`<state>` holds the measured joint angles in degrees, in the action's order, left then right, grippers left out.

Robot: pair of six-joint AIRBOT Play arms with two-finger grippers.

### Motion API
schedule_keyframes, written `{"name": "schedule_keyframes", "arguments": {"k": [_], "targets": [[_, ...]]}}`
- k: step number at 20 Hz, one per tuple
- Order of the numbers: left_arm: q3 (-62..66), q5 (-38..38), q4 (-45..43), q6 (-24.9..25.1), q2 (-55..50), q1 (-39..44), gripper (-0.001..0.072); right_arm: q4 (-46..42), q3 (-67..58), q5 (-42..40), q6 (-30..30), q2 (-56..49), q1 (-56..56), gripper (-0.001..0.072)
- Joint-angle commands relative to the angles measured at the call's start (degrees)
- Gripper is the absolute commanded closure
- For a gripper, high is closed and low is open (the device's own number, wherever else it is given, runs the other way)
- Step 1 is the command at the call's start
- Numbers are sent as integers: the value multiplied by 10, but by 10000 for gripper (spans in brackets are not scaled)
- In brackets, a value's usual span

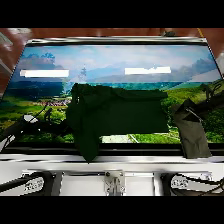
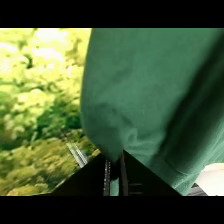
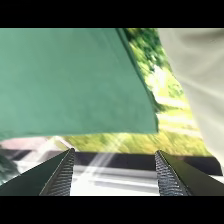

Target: Fold the shirts.

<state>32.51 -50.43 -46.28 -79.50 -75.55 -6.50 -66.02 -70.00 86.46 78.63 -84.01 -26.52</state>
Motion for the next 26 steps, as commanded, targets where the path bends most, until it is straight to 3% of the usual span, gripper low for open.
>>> {"name": "schedule_keyframes", "arguments": {"k": [1,8,19,20,21,22,26], "targets": [[0,2,3,0,-1,5,666,-15,63,-38,-5,0,0,92],[0,-5,2,14,35,5,666,8,148,-129,-20,-1,0,95],[2,-5,2,24,87,4,666,35,151,-178,-4,-84,79,107],[6,-6,2,24,89,4,666,42,151,-186,-3,-84,89,302],[14,-6,0,24,91,4,666,50,148,-188,-3,-84,97,573],[28,-6,-5,24,92,3,666,59,143,-185,-5,-83,100,647],[163,-45,-63,24,129,-18,668,110,74,-146,-73,-22,103,648]]}}
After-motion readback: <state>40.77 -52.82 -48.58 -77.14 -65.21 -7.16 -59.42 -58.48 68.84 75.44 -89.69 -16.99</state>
